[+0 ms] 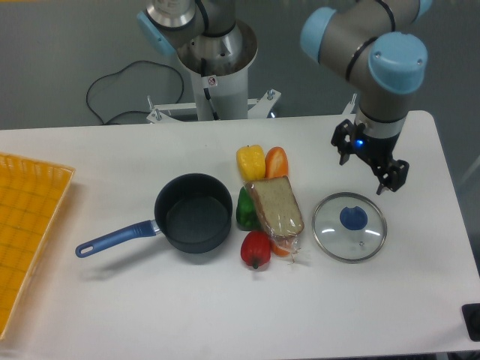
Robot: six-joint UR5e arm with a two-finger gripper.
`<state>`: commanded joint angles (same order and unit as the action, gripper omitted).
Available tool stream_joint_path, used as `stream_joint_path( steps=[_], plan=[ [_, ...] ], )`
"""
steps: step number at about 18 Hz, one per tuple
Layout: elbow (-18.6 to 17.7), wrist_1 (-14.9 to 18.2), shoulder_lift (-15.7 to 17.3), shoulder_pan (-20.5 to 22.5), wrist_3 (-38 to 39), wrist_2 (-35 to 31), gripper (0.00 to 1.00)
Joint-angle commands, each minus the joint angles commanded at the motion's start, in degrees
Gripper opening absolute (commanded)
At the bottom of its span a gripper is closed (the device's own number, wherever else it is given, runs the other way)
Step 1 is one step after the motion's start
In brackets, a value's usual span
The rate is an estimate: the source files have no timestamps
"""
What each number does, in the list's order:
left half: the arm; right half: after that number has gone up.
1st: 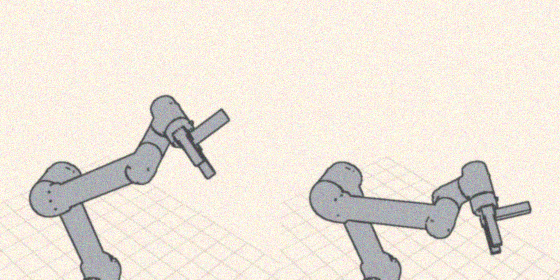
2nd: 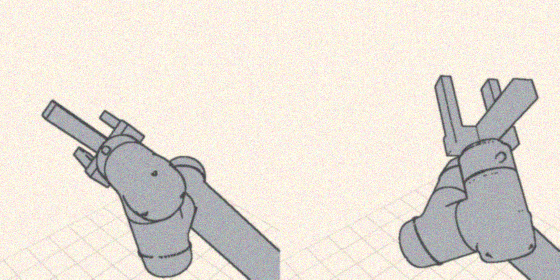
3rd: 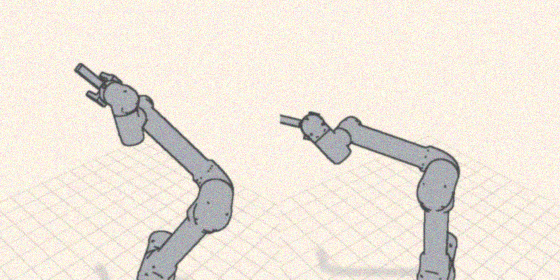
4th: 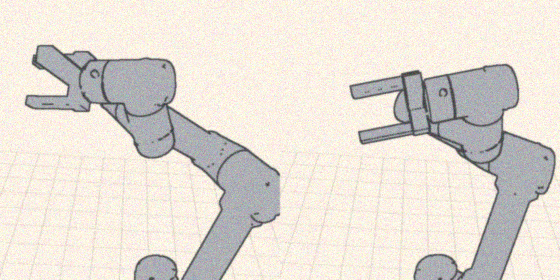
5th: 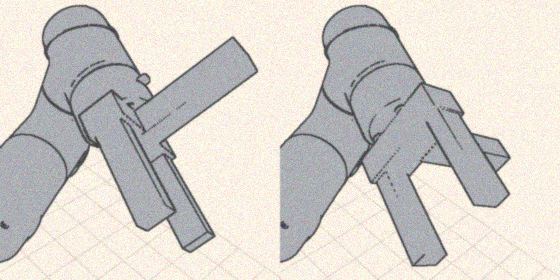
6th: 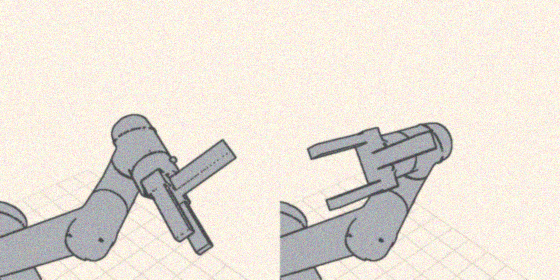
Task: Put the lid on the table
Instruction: 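Open the gripper, release the lid knob and raise the gripper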
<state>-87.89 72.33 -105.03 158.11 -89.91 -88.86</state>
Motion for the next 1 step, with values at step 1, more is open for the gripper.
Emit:
stream_joint_path(
  steps=[1],
  plan=[
    [0.0,0.0,0.0,0.0,0.0,-0.09,1.0]
  ],
)
